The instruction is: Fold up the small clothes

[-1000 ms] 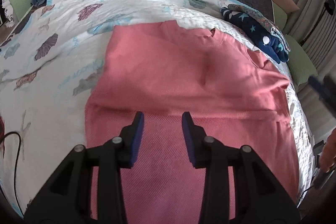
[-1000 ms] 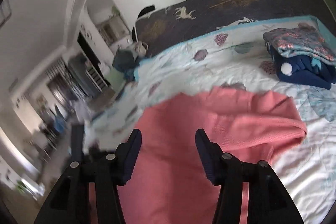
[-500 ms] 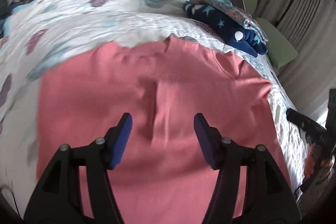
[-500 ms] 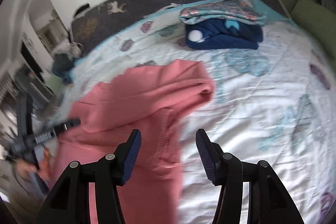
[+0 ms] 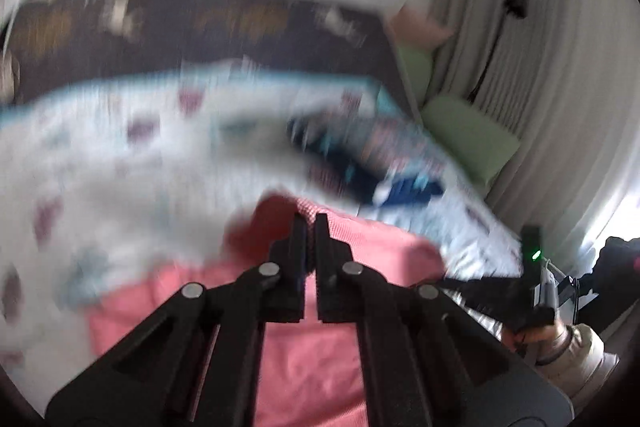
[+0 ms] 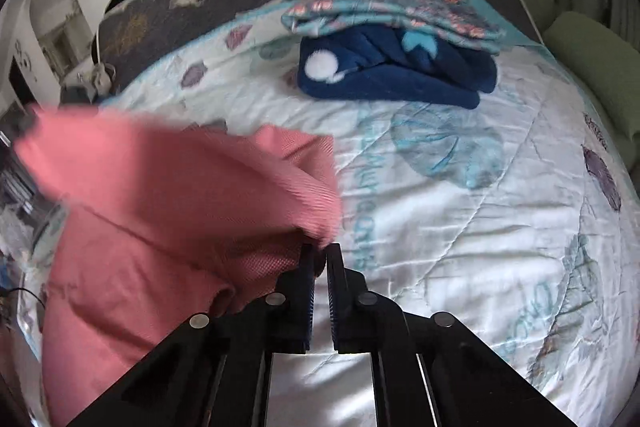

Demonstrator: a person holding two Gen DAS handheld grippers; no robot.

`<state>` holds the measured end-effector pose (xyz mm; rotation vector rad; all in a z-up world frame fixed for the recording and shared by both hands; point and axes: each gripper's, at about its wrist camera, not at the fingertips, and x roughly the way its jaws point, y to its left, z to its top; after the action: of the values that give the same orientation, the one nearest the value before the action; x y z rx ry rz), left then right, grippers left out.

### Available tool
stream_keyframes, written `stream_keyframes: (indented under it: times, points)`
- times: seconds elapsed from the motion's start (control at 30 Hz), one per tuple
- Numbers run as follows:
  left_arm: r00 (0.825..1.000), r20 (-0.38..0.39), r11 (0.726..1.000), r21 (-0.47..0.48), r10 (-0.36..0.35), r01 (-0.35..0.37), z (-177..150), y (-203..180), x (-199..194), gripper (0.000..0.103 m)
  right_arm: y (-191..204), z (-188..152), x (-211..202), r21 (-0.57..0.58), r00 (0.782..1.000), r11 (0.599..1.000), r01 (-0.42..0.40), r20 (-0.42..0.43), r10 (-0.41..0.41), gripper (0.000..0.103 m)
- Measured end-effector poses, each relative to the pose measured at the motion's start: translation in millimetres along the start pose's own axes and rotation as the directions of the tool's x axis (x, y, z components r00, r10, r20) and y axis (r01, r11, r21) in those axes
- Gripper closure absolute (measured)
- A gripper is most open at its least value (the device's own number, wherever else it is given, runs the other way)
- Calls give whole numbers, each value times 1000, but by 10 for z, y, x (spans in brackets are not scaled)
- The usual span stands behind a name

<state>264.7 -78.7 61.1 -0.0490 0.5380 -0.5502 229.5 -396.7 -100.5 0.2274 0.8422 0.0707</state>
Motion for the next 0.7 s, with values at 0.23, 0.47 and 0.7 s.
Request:
stream_keyframes:
  times: [0.23, 0.47, 0.7]
  points:
    - [998, 68, 979, 201, 2, -16, -384, -27, -582, 98, 108, -217, -382, -96, 997, 995, 2, 73, 5, 99]
    - [973, -222, 992, -91, 69, -91, -1532, 782, -430, 97, 186, -429, -380, -177, 1000, 984, -16, 0, 17, 98]
    - [961, -265, 979, -166, 73, -120, -1720, 846, -408, 52, 391, -224, -289, -273, 1000, 962, -16, 8, 18, 67]
